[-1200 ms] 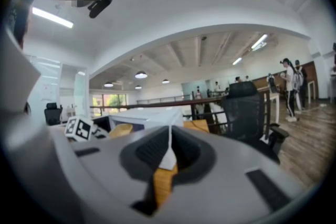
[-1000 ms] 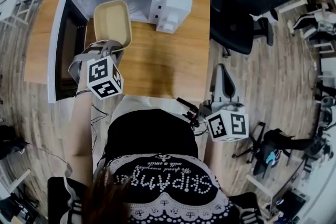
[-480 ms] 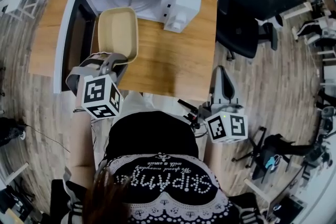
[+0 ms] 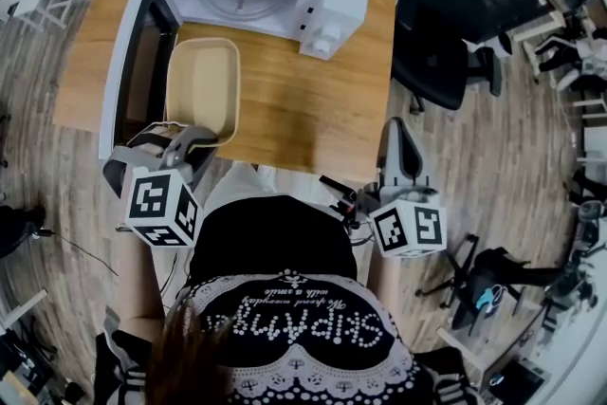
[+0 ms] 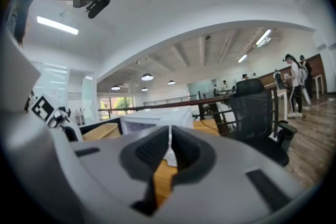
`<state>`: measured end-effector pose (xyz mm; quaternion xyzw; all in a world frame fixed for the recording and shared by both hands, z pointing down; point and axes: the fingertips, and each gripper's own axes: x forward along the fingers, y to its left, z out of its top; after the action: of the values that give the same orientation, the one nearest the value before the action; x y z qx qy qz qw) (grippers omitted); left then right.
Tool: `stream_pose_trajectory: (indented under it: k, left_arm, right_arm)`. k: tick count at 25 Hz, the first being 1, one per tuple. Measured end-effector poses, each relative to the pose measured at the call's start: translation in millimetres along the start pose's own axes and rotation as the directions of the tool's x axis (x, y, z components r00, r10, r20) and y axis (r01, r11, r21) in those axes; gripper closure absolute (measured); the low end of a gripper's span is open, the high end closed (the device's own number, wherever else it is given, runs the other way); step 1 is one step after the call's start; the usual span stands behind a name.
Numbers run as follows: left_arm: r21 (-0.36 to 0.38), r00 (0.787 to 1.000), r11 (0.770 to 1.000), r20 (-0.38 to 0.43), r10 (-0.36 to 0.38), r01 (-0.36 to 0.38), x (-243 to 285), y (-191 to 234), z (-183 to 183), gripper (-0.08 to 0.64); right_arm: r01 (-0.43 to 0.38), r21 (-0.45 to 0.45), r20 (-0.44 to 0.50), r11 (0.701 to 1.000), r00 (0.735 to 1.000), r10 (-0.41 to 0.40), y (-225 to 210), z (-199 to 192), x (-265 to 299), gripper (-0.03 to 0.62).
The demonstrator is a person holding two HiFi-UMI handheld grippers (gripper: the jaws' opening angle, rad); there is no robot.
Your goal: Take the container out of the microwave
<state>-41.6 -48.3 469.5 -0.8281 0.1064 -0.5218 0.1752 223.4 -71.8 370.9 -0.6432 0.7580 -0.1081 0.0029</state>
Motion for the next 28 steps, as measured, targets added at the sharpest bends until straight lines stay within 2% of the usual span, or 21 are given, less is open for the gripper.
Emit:
stream_pose_trajectory:
  k: [13,28]
  left_arm:
    - [0.042,0.994,0.993,0.000,-0.112,0.112,-17,-34,-4,0.525]
    - [0.022,0.987,0.987,-0.031,-0.156,0.157,-20,-57,-10,0.525]
  right_arm:
    - [-0.005,0.002,-0.006,1.000,1.000,0.005,-1,0,0,0.557]
    - [-0.013,0.009,-0.033,1.000,0.999,0.014,-6,-10,3,0.557]
